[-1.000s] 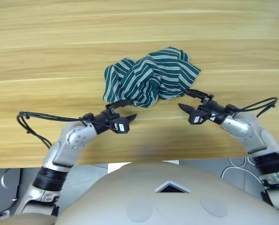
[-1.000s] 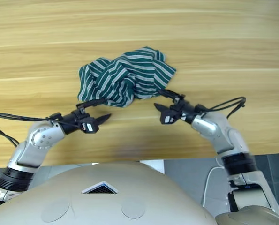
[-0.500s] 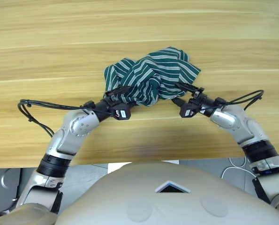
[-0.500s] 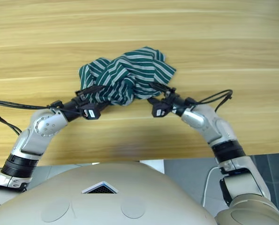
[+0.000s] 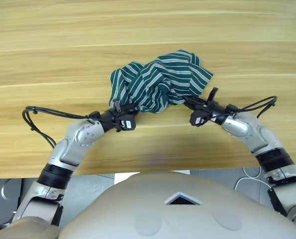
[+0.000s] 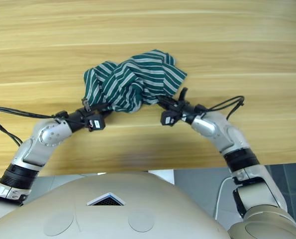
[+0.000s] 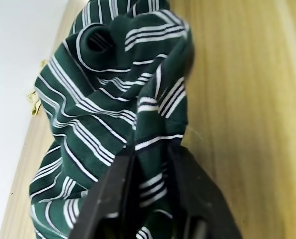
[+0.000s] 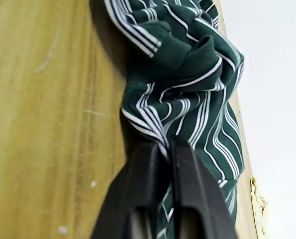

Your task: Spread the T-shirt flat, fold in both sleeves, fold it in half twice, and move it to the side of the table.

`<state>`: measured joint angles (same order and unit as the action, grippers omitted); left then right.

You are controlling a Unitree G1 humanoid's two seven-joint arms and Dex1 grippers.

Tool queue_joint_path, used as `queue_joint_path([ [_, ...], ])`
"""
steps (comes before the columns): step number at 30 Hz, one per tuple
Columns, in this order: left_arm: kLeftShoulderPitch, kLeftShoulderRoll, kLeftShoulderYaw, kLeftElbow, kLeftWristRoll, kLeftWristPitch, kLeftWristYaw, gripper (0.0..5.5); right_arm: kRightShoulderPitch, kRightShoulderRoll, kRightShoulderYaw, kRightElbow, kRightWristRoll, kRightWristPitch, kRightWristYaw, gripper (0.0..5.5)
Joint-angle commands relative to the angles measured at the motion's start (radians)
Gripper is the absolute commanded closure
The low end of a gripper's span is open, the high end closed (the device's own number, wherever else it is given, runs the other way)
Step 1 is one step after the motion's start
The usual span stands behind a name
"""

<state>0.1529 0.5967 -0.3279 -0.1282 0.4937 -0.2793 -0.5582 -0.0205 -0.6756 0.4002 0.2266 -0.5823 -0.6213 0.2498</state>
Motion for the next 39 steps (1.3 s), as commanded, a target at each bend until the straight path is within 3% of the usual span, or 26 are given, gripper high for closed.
queue_joint_path([
  [1, 0.0, 0.004, -0.003, 0.01, -0.016, 0.005, -0.001, 5.3, 0.052, -0.024, 0.014, 0.019, -0.033, 0.034, 0.033, 5.5],
  [9, 0.015, -0.016, 0.067, 0.08, -0.144, -0.141, 0.111, 5.46, 0.116, -0.034, -0.097, -0.008, 0.105, 0.006, -0.012, 5.5],
  [13, 0.06, -0.03, 0.122, 0.074, -0.27, -0.217, 0.137, 5.46, 0.188, -0.047, -0.181, -0.102, 0.332, -0.069, 0.026, 5.5],
  [18, 0.204, 0.02, 0.211, -0.031, -0.702, -0.422, 0.024, 5.46, 0.395, -0.138, -0.354, -0.342, 0.781, -0.204, 0.12, 5.5],
  [21, 0.263, 0.049, 0.236, -0.019, -0.91, -0.482, -0.1, 5.46, 0.477, -0.158, -0.428, -0.436, 1.009, -0.263, 0.188, 5.5],
  [23, 0.225, 0.035, 0.312, 0.029, -1.07, -0.465, -0.159, 5.46, 0.462, -0.153, -0.46, -0.488, 1.126, -0.264, 0.229, 5.5],
  [26, 0.074, 0.008, 0.398, 0.118, -1.194, -0.42, -0.207, 5.46, 0.262, -0.101, -0.468, -0.471, 1.179, -0.173, 0.232, 5.5],
  [30, -0.415, -0.098, 0.385, 0.35, -1.067, -0.306, -0.089, 5.46, -0.332, 0.094, -0.412, -0.104, 0.915, 0.02, 0.065, 5.5],
  [33, -0.947, -0.216, 0.325, 0.853, -0.819, -0.207, 0.189, 5.46, -0.899, 0.215, -0.346, 0.496, 0.599, 0.111, -0.295, 5.5],
  [35, -1.233, -0.282, 0.284, 1.142, -0.701, -0.134, 0.414, 5.46, -1.173, 0.249, -0.281, 0.797, 0.463, 0.214, -0.555, 5.5],
  [37, -1.475, -0.3, 0.253, 1.302, -0.608, -0.086, 0.648, 5.46, -1.347, 0.247, -0.239, 0.934, 0.356, 0.287, -0.84, 5.5],
  [39, -1.617, -0.278, 0.257, 1.357, -0.555, -0.11, 0.781, 5.46, -1.423, 0.233, -0.24, 0.966, 0.3, 0.283, -1.06, 5.5],
])
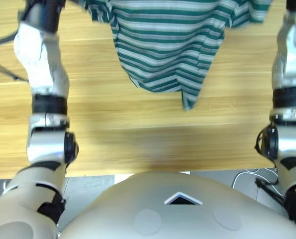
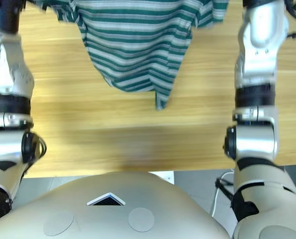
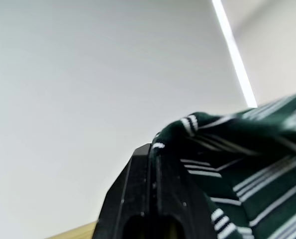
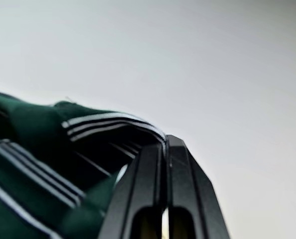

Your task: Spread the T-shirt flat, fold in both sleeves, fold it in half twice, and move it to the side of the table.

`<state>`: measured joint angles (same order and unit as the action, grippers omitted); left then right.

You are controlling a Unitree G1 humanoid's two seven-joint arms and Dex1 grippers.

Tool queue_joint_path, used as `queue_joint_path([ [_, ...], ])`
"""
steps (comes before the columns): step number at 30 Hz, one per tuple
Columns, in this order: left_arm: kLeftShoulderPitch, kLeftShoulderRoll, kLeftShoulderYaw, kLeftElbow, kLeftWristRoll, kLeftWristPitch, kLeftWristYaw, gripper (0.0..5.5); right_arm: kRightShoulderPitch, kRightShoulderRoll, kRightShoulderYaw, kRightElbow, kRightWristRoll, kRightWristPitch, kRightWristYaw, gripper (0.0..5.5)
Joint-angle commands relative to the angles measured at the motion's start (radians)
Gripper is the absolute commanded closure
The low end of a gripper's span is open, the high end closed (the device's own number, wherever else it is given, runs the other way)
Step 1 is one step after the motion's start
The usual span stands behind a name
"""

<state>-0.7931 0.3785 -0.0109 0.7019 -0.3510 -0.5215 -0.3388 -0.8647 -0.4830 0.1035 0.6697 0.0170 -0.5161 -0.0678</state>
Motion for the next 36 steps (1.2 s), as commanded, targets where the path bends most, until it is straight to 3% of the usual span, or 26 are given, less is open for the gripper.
queue_joint_path([
  [1, -0.703, -0.041, -0.057, 0.536, 0.308, 0.108, 0.593, 5.46, -0.588, 0.037, 0.07, 0.52, -0.338, 0.156, -0.823, 5.5],
  [4, -0.621, 0.004, -0.052, 0.56, 0.343, 0.043, 0.593, 5.46, -0.506, 0.033, 0.116, 0.517, -0.414, 0.057, -0.889, 5.5],
  [10, -0.037, 0.029, -0.102, 0.611, 0.454, -0.131, 0.427, 5.46, 0.028, 0.005, 0.149, 0.406, -0.391, -0.323, -0.607, 5.5],
  [14, 0.369, 0.064, -0.222, 0.517, 0.508, -0.422, 0.087, 5.46, 0.521, -0.107, 0.194, 0.101, -0.144, -0.489, -0.198, 5.5],
  [16, 0.585, 0.125, -0.277, 0.348, 0.361, -0.524, -0.2, 5.46, 0.748, -0.226, 0.286, -0.051, -0.023, -0.51, 0.008, 5.5],
  [18, 0.721, 0.188, -0.283, 0.158, 0.184, -0.528, -0.354, 5.46, 0.911, -0.329, 0.368, -0.161, 0.022, -0.515, 0.169, 5.5],
  [21, 0.832, 0.245, -0.24, -0.061, 0.015, -0.477, -0.416, 5.46, 1.009, -0.378, 0.366, -0.226, 0.04, -0.454, 0.295, 5.5],
  [27, 0.881, 0.234, -0.15, -0.183, 0.005, -0.34, -0.404, 5.46, 1.076, -0.37, 0.232, -0.355, 0.122, -0.354, 0.391, 5.5],
  [32, 0.896, 0.205, -0.17, -0.175, 0.212, -0.345, -0.36, 5.46, 1.112, -0.343, 0.192, -0.397, 0.048, -0.296, 0.443, 5.5],
  [33, 0.901, 0.203, -0.174, -0.172, 0.261, -0.351, -0.346, 5.5, 1.113, -0.338, 0.184, -0.404, 0.031, -0.289, 0.447, 5.22],
  [36, 0.931, 0.198, -0.19, -0.187, 0.35, -0.365, -0.322, 4.9, 1.132, -0.338, 0.158, -0.436, 0.0, -0.268, 0.469, 4.73],
])
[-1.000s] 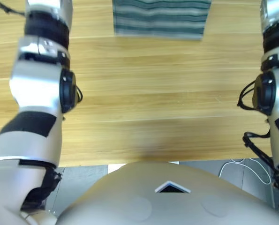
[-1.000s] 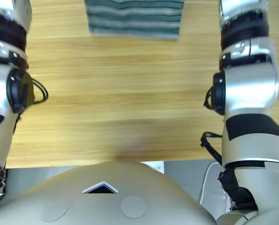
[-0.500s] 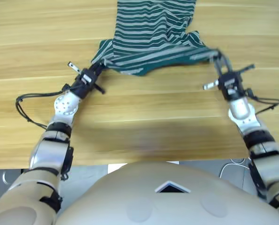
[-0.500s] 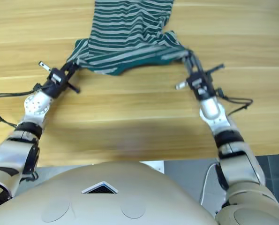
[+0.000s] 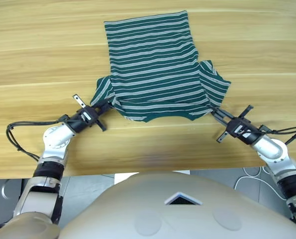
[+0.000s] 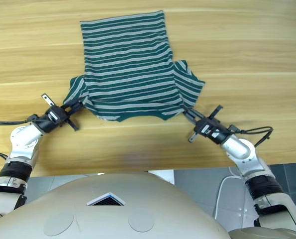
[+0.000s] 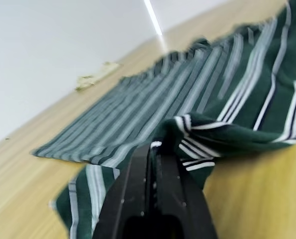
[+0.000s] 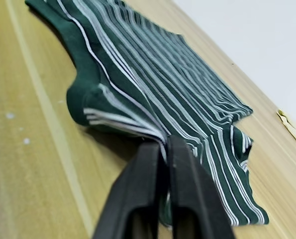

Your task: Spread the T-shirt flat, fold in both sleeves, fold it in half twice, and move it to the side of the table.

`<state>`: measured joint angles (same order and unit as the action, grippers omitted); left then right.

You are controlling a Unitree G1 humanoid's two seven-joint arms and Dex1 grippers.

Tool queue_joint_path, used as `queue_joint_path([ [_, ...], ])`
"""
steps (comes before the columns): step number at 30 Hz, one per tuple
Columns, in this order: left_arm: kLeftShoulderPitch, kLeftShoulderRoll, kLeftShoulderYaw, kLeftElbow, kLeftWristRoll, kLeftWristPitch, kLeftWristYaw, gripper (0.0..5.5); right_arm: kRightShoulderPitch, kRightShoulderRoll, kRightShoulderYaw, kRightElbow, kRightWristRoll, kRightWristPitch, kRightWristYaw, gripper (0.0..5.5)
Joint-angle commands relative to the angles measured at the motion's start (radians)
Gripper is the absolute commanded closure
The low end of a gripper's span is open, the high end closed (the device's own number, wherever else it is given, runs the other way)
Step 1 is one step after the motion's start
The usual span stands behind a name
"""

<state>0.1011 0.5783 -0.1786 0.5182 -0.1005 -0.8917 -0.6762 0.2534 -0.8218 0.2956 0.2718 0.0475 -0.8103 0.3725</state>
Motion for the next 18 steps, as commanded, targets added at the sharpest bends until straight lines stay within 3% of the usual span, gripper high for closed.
queue_joint_path([
  [1, 0.048, -0.004, -0.028, -0.018, 0.11, 0.003, 0.018, 4.79, 0.024, 0.0, -0.041, -0.049, -0.041, 0.031, 0.036, 4.58],
  [8, 0.142, 0.052, -0.026, -0.119, 0.109, 0.002, 0.005, 3.66, 0.089, -0.012, -0.111, -0.127, -0.105, 0.07, 0.062, 3.41],
  [10, 0.186, 0.097, -0.013, -0.132, 0.082, 0.01, -0.018, 3.63, 0.123, -0.026, -0.139, -0.138, -0.13, 0.078, 0.064, 3.06],
  [18, 0.227, 0.2, 0.159, -0.126, 0.085, 0.021, 0.058, 3.63, 0.193, -0.074, -0.261, -0.341, 0.03, 0.055, 0.144, 2.97],
])
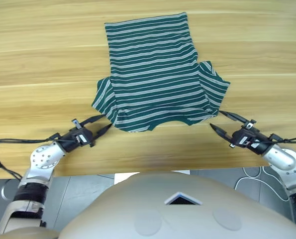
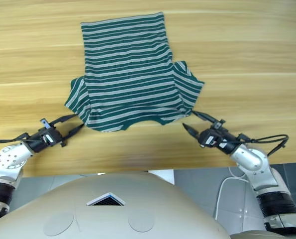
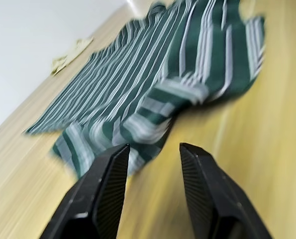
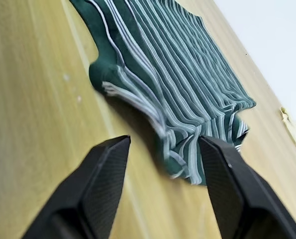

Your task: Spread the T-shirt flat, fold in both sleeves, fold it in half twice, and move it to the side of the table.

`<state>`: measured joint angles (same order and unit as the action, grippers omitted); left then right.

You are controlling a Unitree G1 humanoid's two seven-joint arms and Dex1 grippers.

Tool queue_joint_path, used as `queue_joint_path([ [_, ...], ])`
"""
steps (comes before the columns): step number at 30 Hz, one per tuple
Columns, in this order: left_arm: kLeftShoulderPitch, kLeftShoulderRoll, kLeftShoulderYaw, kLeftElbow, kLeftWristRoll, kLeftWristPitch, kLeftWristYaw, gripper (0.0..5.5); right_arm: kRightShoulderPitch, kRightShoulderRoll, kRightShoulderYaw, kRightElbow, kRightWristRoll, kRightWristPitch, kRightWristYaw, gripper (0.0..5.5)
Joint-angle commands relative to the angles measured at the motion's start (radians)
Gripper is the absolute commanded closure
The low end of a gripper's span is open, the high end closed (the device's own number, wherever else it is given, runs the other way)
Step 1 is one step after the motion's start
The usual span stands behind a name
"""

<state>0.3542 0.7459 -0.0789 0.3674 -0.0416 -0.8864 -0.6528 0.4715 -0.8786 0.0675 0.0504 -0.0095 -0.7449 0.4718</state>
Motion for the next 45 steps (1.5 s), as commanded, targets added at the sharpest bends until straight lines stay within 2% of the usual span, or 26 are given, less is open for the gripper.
queue_joint_path([
  [1, -0.034, 0.031, 0.065, 0.028, 0.036, 0.016, 0.042, 3.63, -0.066, -0.001, -0.027, -0.153, 0.087, 0.005, 0.047, 2.97],
  [4, -0.063, 0.015, 0.082, 0.041, 0.074, 0.013, 0.079, 3.63, -0.256, 0.121, 0.034, -0.212, -0.045, 0.112, 0.008, 2.97],
  [8, -0.095, -0.079, 0.12, -0.053, -0.12, 0.025, 0.104, 3.63, -0.453, 0.372, 0.304, -0.086, -0.463, 0.145, -0.051, 2.97],
  [11, -0.139, -0.128, 0.136, -0.033, -0.132, 0.047, 0.131, 3.63, -0.48, 0.444, 0.429, 0.008, -0.653, 0.142, -0.109, 2.97],
  [15, -0.197, -0.167, 0.159, 0.001, -0.117, 0.062, 0.158, 3.63, -0.459, 0.446, 0.494, 0.025, -0.714, 0.116, -0.131, 2.97],
  [22, -0.248, -0.203, 0.158, 0.062, -0.058, 0.044, 0.182, 3.63, -0.437, 0.383, 0.51, 0.008, -0.716, 0.12, -0.111, 2.97],
  [26, -0.253, -0.203, 0.156, 0.064, -0.031, 0.033, 0.182, 3.63, -0.343, 0.237, 0.547, -0.135, -0.674, 0.056, 0.001, 2.97],
  [29, -0.266, -0.205, 0.157, 0.088, 0.005, 0.028, 0.199, 3.63, -0.327, 0.208, 0.516, -0.206, -0.618, 0.064, 0.012, 2.97],
  [35, -0.313, -0.196, 0.14, 0.18, 0.15, 0.001, 0.271, 3.63, -0.372, 0.293, 0.493, -0.199, -0.601, 0.085, -0.04, 2.97],
  [40, -0.348, -0.203, 0.134, 0.217, 0.2, -0.015, 0.328, 3.63, -0.458, 0.408, 0.389, -0.231, -0.373, 0.153, -0.082, 2.97],
  [42, -0.367, -0.214, 0.15, 0.232, 0.198, -0.012, 0.37, 3.63, -0.63, 0.448, 0.325, -0.057, -0.371, 0.217, -0.116, 2.97],
  [45, -0.389, -0.232, 0.164, 0.251, 0.187, -0.002, 0.419, 3.63, -0.851, 0.498, 0.316, 0.286, -0.452, 0.293, -0.189, 2.97],
])
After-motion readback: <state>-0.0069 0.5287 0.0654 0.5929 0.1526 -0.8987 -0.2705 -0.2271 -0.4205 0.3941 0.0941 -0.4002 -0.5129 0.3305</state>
